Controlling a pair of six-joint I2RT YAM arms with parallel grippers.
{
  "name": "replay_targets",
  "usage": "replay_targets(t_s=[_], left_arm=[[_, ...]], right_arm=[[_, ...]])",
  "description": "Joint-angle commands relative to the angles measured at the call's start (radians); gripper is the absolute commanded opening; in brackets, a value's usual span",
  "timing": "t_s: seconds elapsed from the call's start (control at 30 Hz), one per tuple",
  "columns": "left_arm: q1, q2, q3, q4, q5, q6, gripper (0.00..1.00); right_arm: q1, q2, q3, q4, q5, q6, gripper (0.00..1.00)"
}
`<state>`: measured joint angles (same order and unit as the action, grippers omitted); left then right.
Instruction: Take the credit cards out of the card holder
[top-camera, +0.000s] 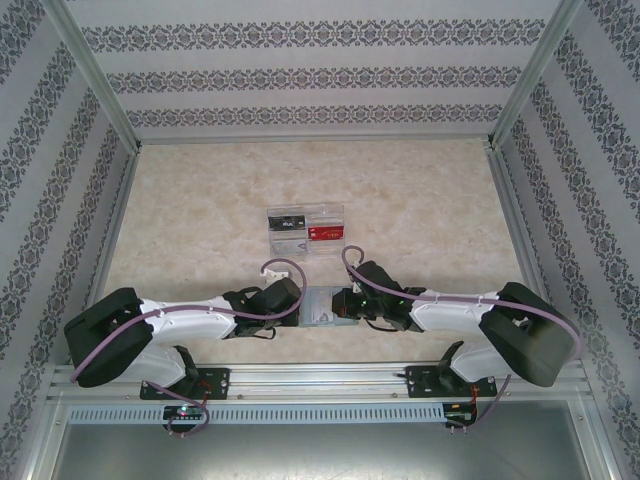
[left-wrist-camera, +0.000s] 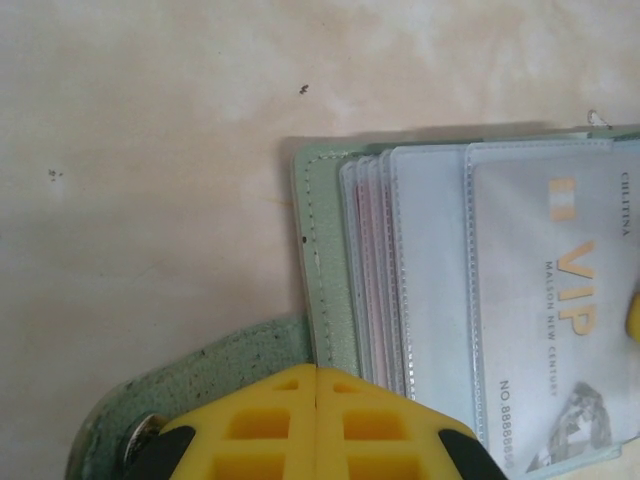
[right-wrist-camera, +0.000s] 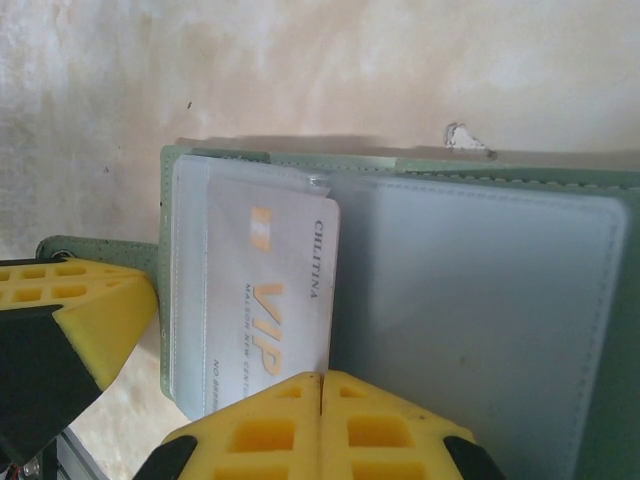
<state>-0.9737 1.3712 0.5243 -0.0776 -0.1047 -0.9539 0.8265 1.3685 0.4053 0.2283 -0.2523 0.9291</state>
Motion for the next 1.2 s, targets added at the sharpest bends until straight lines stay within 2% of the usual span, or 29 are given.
replay_targets(t_s=[0.0,0.17,0.47,0.6,0.87,1.17], left_arm=[[0.007,-0.012,0.031,-0.03,0.02,0.025,0.07],[0.006,-0.026,0.053,-0.022,0.041,0.048,0.13],[0.004,0.033,0.093,-0.015,0.062,0.07,0.14],[0.002,0.074,0.109,-0.056,0.036,0.065,0.14],[-0.008,0.139,0.112,-0.134,-0.02,0.021,0.0],[-0.008,0.152,0.108,-0.166,-0.048,0.004,0.0]], right_arm=[[-0.001,0.021,0.011,-0.005,-0.007,-0.009,0.0],[0.024,0.088,0.066,0.004,-0.019,-0.017,0.0],[0.034,0.111,0.079,0.014,-0.021,-0.013,0.0],[0.035,0.107,0.073,0.014,-0.021,-0.013,0.0],[0.034,0.1,0.064,0.01,-0.014,-0.016,0.0],[0.006,0.055,0.024,-0.023,0.01,-0.018,0.0]])
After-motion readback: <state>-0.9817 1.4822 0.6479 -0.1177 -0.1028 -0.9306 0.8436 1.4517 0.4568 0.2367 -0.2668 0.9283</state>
